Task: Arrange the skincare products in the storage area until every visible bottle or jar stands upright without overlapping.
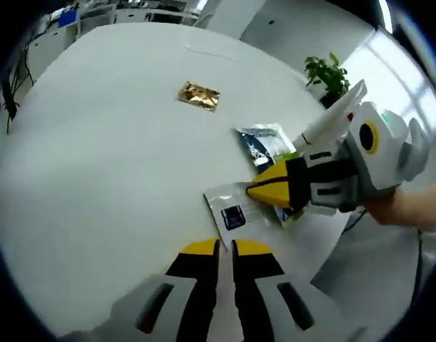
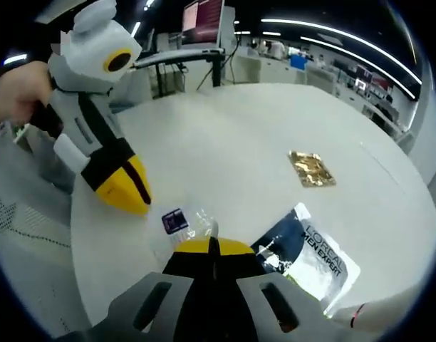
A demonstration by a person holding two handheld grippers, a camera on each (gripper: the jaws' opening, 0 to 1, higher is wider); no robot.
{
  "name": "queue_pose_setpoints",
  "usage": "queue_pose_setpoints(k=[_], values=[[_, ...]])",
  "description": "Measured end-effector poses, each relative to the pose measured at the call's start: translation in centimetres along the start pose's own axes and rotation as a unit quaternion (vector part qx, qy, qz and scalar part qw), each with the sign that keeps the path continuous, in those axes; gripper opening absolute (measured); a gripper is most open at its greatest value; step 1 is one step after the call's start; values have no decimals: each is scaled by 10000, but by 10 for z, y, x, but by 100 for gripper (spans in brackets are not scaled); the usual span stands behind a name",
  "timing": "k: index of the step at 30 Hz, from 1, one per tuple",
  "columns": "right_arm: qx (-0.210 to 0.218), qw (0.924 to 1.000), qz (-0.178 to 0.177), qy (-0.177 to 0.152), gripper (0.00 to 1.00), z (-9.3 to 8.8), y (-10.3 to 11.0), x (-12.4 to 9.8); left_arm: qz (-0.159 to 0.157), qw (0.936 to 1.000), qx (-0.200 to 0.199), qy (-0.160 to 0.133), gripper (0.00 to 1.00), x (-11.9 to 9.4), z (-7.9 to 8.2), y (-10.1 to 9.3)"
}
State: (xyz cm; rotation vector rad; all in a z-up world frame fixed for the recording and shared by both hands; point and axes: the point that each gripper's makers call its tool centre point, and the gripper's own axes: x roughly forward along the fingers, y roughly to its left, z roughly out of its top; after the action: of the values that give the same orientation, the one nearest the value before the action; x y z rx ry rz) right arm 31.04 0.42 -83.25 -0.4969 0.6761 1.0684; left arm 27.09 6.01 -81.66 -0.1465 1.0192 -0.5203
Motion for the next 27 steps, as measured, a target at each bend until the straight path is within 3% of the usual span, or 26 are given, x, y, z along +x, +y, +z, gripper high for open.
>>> queue_pose_setpoints(k=[3, 6, 7, 10, 13, 14, 15, 27], values=[[-17, 10000, -1, -2, 1, 0, 0, 1, -47, 9961, 788, -402, 5, 0, 19, -8], [-23, 10000, 1, -3, 1, 0, 0, 1, -26, 9885, 1414, -538, 6, 9, 26, -20], [-27, 10000, 0, -1, 1, 0, 0, 1, -2, 9844, 1679, -525, 7, 14, 27, -24], [-48, 10000, 5, 3, 1, 0, 0, 1, -57, 9810, 1916, -286, 14, 26, 22, -34], [-61, 10000, 19, 8, 1, 1, 0, 2, 312, 9711, 2363, 105, 15, 34, 14, -26], [-68, 10000, 16, 8, 1, 1, 0, 2, 412, 9692, 2427, 61, 15, 34, 16, -22], [-86, 10000, 3, 7, 1, 1, -1, 2, 320, 9721, 2324, -51, 14, 34, 19, -25], [-90, 9999, 58, -2, 1, 1, -1, 1, 363, 9731, 2271, -140, 12, 38, 20, -22]])
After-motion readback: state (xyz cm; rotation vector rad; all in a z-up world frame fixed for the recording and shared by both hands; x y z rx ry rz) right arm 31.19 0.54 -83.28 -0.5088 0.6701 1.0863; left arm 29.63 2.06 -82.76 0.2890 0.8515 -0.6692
